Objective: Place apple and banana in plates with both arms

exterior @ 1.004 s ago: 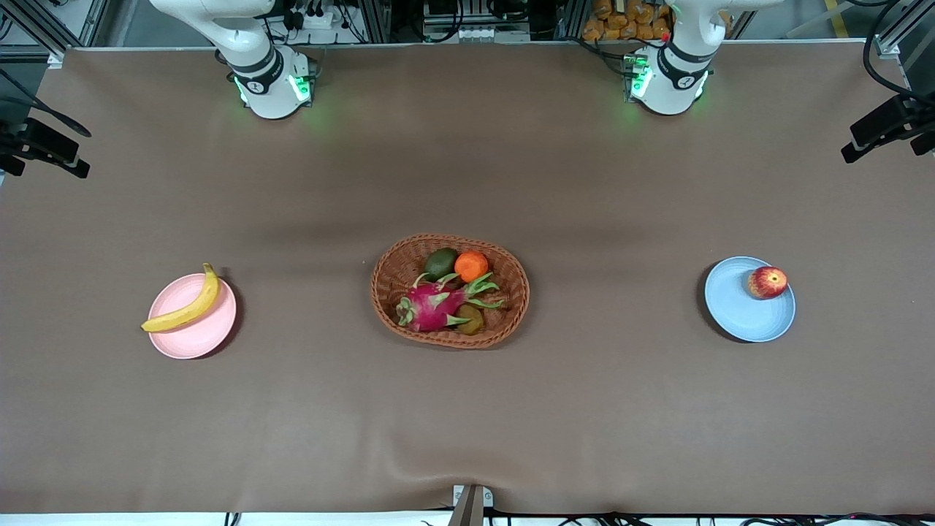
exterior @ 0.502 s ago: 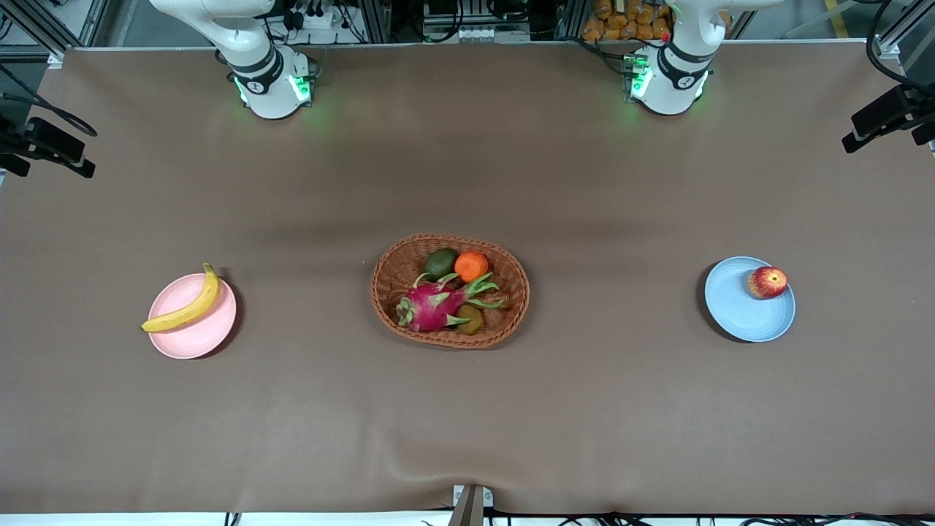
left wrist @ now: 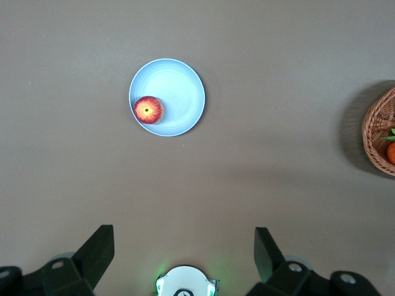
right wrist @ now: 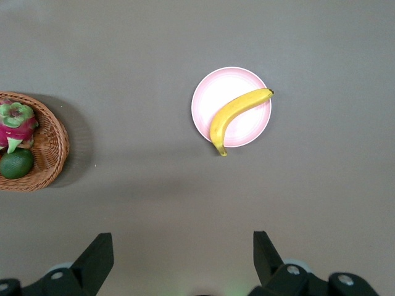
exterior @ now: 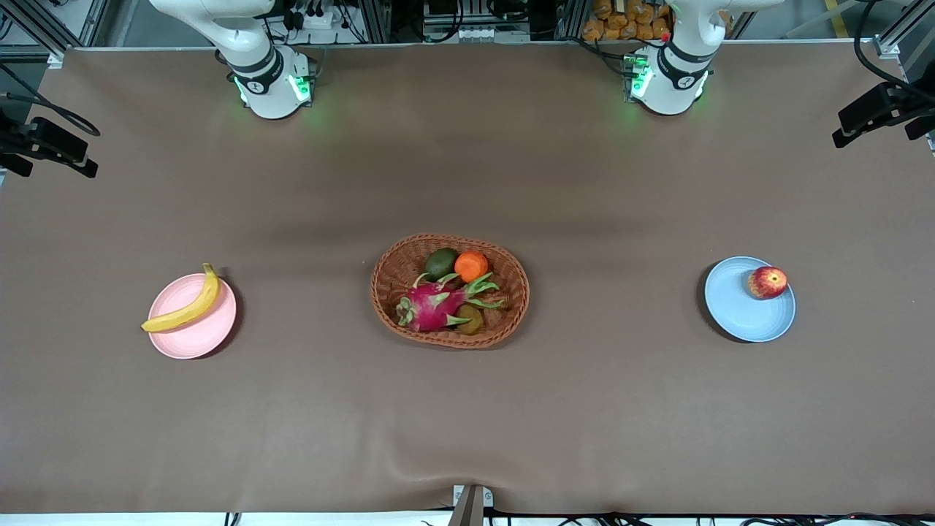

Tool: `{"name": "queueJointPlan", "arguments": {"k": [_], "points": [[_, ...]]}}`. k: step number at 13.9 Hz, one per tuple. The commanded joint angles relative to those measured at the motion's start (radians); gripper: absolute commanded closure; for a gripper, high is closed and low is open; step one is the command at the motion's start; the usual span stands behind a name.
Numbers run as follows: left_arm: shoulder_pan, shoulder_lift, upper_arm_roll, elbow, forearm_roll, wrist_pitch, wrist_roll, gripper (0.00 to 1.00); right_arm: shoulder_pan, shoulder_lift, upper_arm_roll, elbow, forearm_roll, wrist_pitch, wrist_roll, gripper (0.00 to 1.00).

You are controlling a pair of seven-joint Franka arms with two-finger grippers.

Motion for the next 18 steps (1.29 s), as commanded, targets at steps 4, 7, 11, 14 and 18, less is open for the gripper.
{"name": "queueJointPlan", "arguments": {"k": [4, 7, 11, 14, 18], "points": [[-0.001, 0.017, -0.028, 0.003, 0.033, -0.012, 0.014, 0.0, 0.002, 0.001, 0.0, 0.01, 0.008, -0.033, 0.011, 0.0], [0.005, 0.008, -0.059, -0.009, 0.054, 0.001, 0.013, 0.0, 0.002, 0.018, -0.001, 0.012, 0.02, -0.01, 0.004, 0.0], [0.007, -0.049, -0.061, -0.106, 0.053, 0.081, 0.01, 0.0, 0.032, 0.035, -0.001, 0.01, -0.001, -0.005, 0.008, 0.0], [0.011, -0.032, -0.054, -0.083, 0.054, 0.081, 0.031, 0.0, 0.036, 0.035, 0.0, 0.01, -0.007, 0.05, 0.005, 0.0], [0.014, -0.019, -0.051, -0.06, 0.047, 0.081, 0.016, 0.0, 0.031, 0.027, -0.001, 0.002, -0.007, 0.018, 0.002, 0.0]]}}
